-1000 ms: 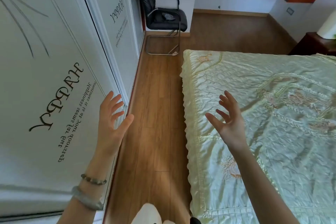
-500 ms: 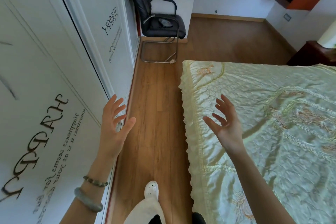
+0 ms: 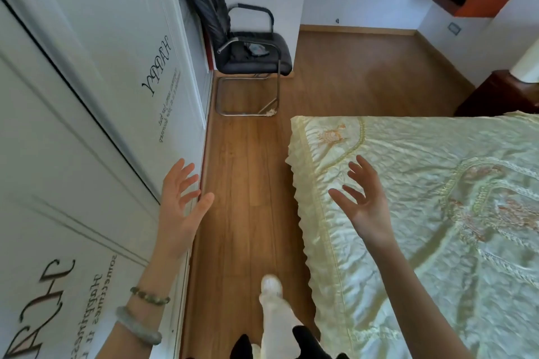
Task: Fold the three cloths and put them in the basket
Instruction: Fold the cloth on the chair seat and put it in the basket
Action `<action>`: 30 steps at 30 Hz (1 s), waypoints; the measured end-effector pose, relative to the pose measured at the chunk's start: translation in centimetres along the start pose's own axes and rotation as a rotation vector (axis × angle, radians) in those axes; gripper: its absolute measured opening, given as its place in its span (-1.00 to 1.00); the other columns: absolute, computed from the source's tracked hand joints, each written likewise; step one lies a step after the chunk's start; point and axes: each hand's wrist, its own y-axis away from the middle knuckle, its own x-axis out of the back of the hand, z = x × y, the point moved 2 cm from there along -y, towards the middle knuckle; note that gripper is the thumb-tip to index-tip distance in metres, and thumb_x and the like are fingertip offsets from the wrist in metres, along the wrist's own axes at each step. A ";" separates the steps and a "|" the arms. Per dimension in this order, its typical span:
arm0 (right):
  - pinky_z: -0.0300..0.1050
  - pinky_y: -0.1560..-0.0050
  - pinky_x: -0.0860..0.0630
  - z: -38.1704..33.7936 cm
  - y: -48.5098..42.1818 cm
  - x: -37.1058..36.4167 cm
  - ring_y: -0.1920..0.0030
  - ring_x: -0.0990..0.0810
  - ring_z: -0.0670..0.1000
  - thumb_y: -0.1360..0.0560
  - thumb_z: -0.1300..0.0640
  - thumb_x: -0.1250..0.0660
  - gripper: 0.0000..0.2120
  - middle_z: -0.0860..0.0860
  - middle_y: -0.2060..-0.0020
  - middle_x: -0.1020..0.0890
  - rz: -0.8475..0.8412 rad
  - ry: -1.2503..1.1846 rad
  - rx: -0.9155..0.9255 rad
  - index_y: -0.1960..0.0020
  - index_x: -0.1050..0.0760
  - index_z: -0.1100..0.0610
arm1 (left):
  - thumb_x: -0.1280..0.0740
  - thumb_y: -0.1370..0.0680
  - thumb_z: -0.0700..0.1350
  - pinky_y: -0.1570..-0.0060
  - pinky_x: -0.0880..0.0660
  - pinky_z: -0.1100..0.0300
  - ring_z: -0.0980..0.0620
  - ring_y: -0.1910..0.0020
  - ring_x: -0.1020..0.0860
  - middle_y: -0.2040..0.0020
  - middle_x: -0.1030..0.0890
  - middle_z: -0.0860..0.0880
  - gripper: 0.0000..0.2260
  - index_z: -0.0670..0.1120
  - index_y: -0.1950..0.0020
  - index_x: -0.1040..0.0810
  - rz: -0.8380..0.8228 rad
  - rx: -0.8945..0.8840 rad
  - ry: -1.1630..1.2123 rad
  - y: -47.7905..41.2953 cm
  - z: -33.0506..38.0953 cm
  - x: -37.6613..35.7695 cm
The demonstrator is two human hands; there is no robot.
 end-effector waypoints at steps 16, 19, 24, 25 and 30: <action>-0.14 -0.22 -0.47 2.4 -32.4 -5.7 -0.31 -0.41 -0.14 -0.39 0.19 -0.48 -0.33 -0.08 -0.32 -0.40 -0.019 0.020 0.035 -0.39 -0.27 -0.12 | -0.37 -0.43 0.02 -0.24 -0.44 0.10 0.17 -0.29 -0.43 -0.33 -0.40 0.16 -0.38 0.12 -0.44 -0.19 0.034 -0.024 -0.013 -31.0 -3.9 -8.3; -0.12 -0.22 -0.49 2.9 -37.2 -6.8 -0.31 -0.41 -0.13 -0.39 0.21 -0.48 -0.32 -0.03 -0.32 -0.42 -0.026 0.029 0.027 -0.42 -0.28 -0.02 | -0.37 -0.42 0.02 -0.23 -0.44 0.10 0.15 -0.29 -0.43 -0.33 -0.40 0.15 -0.39 0.15 -0.42 -0.21 0.036 -0.017 0.003 -35.2 -4.8 -9.5; -0.27 -0.15 -0.49 4.0 -45.2 -9.3 -0.29 -0.43 -0.14 -0.39 0.17 -0.47 -0.32 -0.06 -0.32 -0.43 -0.024 0.065 0.013 -0.42 -0.28 -0.03 | -0.35 -0.38 0.13 -0.19 -0.44 0.15 0.17 -0.28 -0.43 -0.33 -0.40 0.13 -0.41 0.24 -0.37 -0.22 0.033 -0.010 -0.006 -43.4 -6.4 -10.6; -0.31 -0.14 -0.49 4.4 -46.9 -9.9 -0.29 -0.43 -0.16 -0.39 0.17 -0.47 -0.32 -0.07 -0.32 -0.42 -0.025 0.066 0.005 -0.43 -0.27 -0.03 | -0.35 -0.38 0.13 -0.19 -0.44 0.16 0.17 -0.27 -0.44 -0.32 -0.40 0.15 -0.41 0.24 -0.37 -0.22 0.031 -0.009 0.000 -45.2 -6.9 -10.8; -0.29 -0.18 -0.48 5.9 -55.4 -12.5 -0.30 -0.42 -0.13 -0.40 0.16 -0.47 -0.30 -0.10 -0.33 -0.40 0.012 0.039 -0.039 -0.43 -0.24 -0.11 | -0.38 -0.40 0.05 -0.18 -0.44 0.15 0.14 -0.27 -0.44 -0.29 -0.41 0.18 -0.41 0.18 -0.38 -0.22 -0.006 -0.019 0.014 -55.8 -10.0 -12.6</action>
